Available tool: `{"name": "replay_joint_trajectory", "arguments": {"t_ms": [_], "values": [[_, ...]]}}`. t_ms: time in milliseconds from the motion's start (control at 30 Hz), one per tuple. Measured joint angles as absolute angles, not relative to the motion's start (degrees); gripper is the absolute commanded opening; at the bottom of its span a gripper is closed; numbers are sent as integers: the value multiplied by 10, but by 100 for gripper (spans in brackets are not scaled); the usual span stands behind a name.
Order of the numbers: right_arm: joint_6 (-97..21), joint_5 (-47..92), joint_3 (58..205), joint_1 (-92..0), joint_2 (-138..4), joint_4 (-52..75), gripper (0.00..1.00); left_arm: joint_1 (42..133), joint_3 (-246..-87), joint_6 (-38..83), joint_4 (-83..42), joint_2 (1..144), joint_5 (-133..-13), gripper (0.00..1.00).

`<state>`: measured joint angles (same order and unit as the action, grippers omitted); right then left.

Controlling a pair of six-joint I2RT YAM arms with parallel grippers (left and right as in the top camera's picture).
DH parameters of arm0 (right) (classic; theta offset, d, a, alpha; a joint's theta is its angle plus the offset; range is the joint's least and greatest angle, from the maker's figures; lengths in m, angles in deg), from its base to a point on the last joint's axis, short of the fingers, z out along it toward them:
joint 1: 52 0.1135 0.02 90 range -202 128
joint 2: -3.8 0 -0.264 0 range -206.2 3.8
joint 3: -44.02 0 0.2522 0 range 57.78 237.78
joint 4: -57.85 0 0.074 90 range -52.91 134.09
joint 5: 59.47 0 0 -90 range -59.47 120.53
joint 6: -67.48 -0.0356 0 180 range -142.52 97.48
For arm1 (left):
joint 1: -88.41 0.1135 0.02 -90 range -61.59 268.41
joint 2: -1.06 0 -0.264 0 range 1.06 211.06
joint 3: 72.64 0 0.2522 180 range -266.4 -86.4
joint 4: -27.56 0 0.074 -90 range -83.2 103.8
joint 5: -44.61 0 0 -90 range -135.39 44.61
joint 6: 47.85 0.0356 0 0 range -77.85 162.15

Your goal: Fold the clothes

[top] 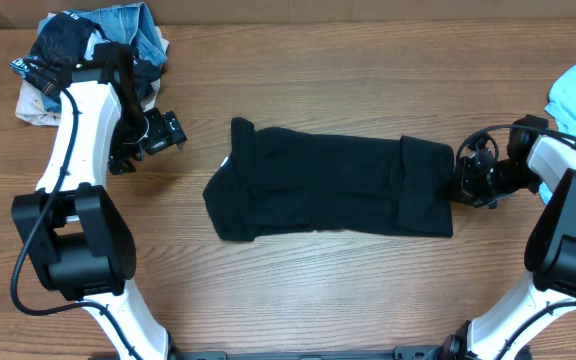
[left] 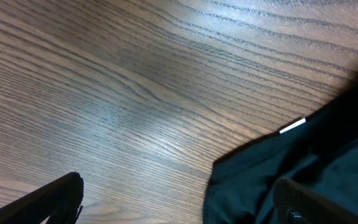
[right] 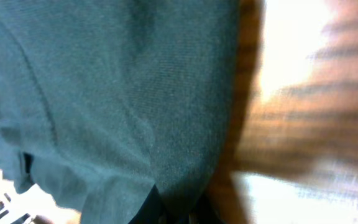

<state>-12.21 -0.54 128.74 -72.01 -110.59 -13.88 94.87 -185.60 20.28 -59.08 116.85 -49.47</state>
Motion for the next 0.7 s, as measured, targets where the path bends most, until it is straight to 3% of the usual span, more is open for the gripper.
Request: {"name": "replay_joint_trajectory", "arguments": {"t_ms": [400, 700], "values": [[-150, 65, 1428, -710, -1105, -256, 4, 949, -1856, 203, -591, 1169, -495, 100], [-196, 179, 1429, -628, -1100, -259, 4, 949, -1856, 203, -591, 1169, -495, 100]]}}
